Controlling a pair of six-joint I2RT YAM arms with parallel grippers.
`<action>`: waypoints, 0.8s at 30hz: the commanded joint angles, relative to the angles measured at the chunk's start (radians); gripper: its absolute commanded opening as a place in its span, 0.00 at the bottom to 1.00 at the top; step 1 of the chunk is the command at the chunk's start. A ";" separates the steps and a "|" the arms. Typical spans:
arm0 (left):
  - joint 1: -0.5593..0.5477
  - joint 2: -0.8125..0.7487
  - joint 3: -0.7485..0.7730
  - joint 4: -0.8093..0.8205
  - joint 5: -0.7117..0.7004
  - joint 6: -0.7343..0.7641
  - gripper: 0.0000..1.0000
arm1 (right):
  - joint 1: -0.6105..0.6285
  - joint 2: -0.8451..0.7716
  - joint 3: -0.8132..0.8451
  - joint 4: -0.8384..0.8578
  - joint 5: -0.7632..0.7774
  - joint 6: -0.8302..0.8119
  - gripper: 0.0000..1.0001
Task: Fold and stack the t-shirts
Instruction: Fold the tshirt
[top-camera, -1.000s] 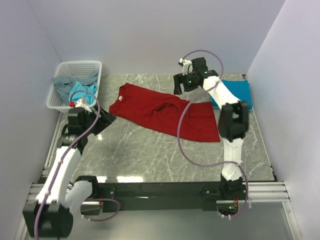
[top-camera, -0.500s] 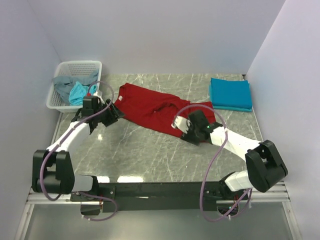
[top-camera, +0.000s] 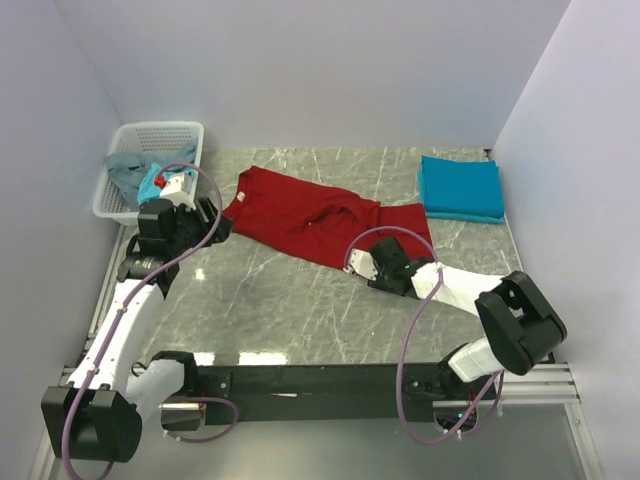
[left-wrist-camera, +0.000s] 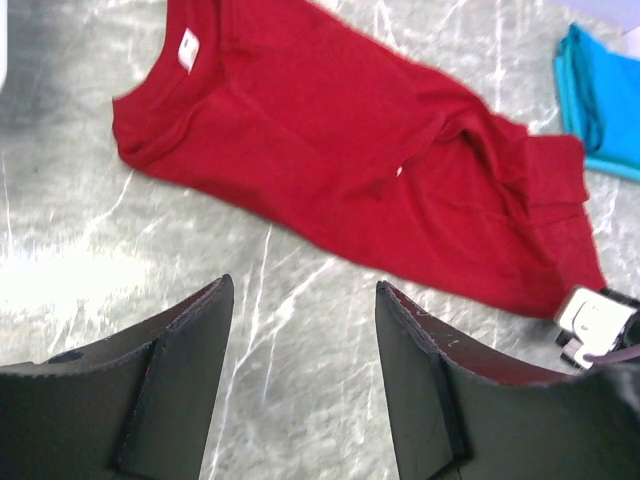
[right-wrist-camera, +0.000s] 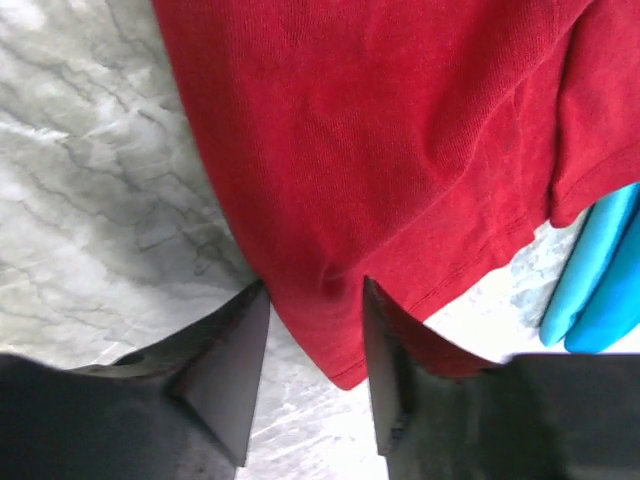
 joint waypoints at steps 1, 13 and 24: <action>-0.002 -0.007 -0.013 -0.013 -0.022 0.041 0.64 | 0.020 0.037 0.024 -0.008 0.008 0.032 0.47; -0.002 -0.030 -0.005 -0.019 -0.036 0.053 0.65 | 0.239 0.121 0.154 -0.186 -0.085 0.159 0.00; -0.001 -0.030 -0.011 -0.015 -0.032 0.056 0.65 | 0.569 0.233 0.392 -0.376 -0.380 0.217 0.00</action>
